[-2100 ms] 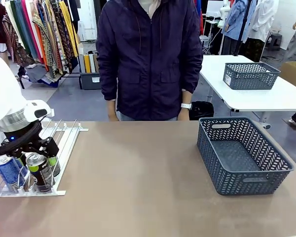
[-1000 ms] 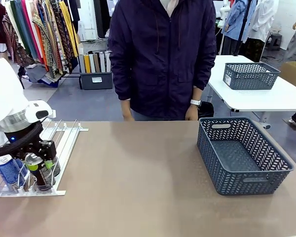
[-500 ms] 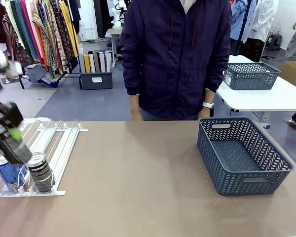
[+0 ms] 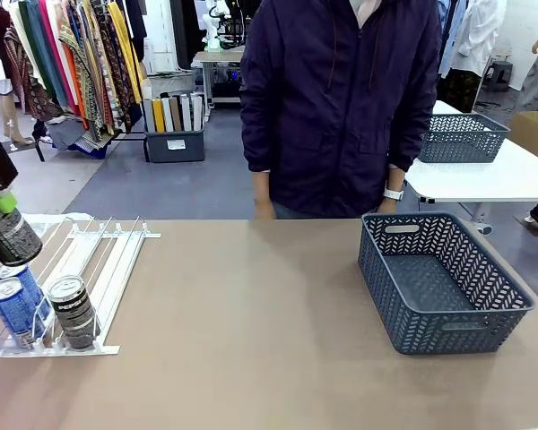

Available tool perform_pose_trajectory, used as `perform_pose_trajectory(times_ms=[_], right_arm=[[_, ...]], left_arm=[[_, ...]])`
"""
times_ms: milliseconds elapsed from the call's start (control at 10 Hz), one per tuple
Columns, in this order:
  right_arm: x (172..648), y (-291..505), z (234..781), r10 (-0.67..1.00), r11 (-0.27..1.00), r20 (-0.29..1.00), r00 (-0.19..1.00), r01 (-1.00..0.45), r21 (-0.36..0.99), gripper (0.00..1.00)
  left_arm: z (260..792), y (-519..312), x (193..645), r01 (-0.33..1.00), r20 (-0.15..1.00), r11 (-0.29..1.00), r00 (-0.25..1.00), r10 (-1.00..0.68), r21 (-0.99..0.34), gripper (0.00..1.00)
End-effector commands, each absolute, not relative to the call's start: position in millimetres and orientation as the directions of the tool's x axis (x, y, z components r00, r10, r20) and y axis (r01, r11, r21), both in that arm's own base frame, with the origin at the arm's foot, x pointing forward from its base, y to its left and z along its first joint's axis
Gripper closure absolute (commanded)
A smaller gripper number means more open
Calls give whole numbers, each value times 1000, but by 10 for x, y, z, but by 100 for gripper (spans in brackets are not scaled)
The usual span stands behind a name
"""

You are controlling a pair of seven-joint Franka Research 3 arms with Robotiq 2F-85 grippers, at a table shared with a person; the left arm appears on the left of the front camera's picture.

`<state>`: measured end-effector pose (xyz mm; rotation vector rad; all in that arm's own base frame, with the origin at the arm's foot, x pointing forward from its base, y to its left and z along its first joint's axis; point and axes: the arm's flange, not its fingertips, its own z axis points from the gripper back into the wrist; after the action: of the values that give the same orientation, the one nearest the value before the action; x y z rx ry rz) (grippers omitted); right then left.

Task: Retrieve and store the cans from the dispenser.
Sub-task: Pick up one can from the Automatic Can Dispenser and place it in the middle of the table.

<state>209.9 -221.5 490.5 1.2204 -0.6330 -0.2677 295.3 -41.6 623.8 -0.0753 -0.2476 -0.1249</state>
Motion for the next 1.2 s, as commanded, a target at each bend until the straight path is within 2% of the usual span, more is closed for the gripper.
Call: perform_pose_trajectory(times_ms=[0, 200, 300, 500, 700, 1100], right_arm=[[2106, -2236, 4926, -514, 337, 334, 790, -172, 926, 0], [2106, -2236, 4926, -514, 337, 334, 790, -172, 926, 0], [2106, -2236, 4926, -514, 337, 334, 790, -172, 926, 0], [2106, -2236, 4926, -514, 337, 334, 790, -172, 926, 0], [2106, -2236, 4926, -514, 337, 334, 790, -172, 926, 0], [2106, -2236, 4926, -514, 337, 334, 790, -172, 926, 0]], left_arm=[[6246, -437, 2926, 142, 248, 988, 961, -123, -59, 100], [6213, -429, 2951, 135, 243, 989, 963, -117, -57, 100], [6196, -679, 3137, 178, 254, 983, 954, -158, -55, 100], [6206, -1718, 3738, 335, 289, 942, 903, -320, -3, 100], [5953, -2908, 4219, 490, 211, 871, 854, -475, -23, 100], [5098, -4307, 4327, 650, 88, 760, 756, -649, 13, 100]])
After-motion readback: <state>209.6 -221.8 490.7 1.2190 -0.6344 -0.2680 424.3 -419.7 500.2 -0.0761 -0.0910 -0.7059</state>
